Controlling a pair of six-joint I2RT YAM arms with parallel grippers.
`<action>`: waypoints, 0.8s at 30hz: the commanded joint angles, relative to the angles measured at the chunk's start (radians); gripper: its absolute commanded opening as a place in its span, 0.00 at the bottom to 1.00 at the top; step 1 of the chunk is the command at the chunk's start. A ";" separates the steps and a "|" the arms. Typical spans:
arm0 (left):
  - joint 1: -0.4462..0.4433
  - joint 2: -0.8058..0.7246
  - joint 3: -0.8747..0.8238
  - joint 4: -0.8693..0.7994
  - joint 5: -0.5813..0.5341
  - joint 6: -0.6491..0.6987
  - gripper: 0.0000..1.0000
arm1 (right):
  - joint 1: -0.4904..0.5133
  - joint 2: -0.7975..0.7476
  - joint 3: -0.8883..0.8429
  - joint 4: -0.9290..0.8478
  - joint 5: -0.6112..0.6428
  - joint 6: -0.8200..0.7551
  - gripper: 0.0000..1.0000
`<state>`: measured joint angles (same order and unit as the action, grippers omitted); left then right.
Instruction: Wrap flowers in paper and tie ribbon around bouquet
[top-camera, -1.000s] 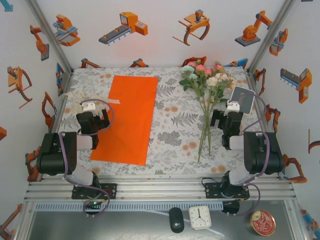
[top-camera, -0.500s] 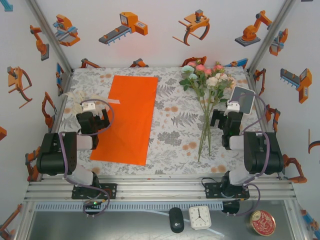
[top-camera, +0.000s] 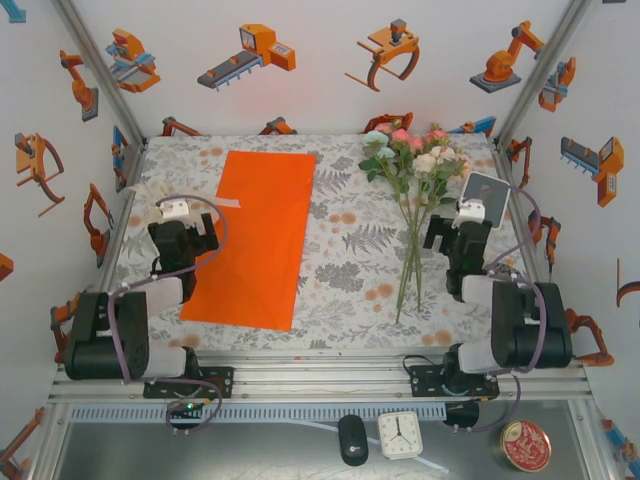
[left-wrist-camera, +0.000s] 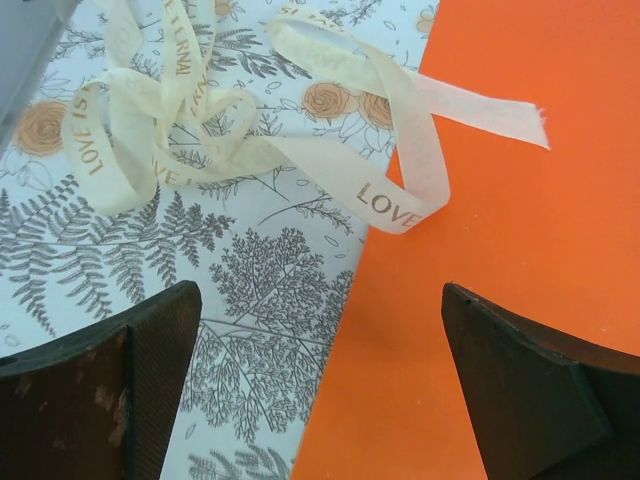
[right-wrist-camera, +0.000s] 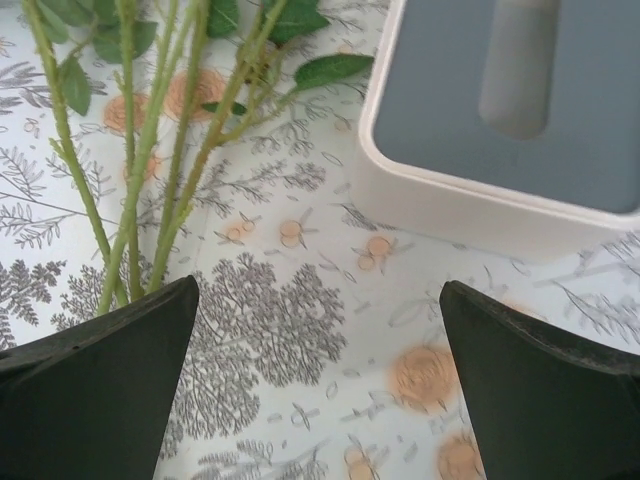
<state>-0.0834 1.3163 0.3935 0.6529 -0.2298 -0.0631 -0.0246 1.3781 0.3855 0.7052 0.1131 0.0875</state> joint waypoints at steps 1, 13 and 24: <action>-0.044 -0.175 0.078 -0.260 -0.113 -0.117 0.97 | 0.004 -0.144 0.124 -0.330 0.116 0.140 0.97; -0.058 -0.404 0.487 -1.124 0.397 -0.621 0.97 | 0.453 -0.145 0.646 -1.026 -0.174 0.410 0.94; -0.055 -0.224 0.316 -1.016 0.124 -0.496 0.94 | 0.796 0.236 0.806 -0.962 -0.076 0.574 0.92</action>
<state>-0.1436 1.0569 0.7403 -0.3870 0.0448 -0.5953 0.7437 1.5703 1.1442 -0.2504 0.0044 0.5957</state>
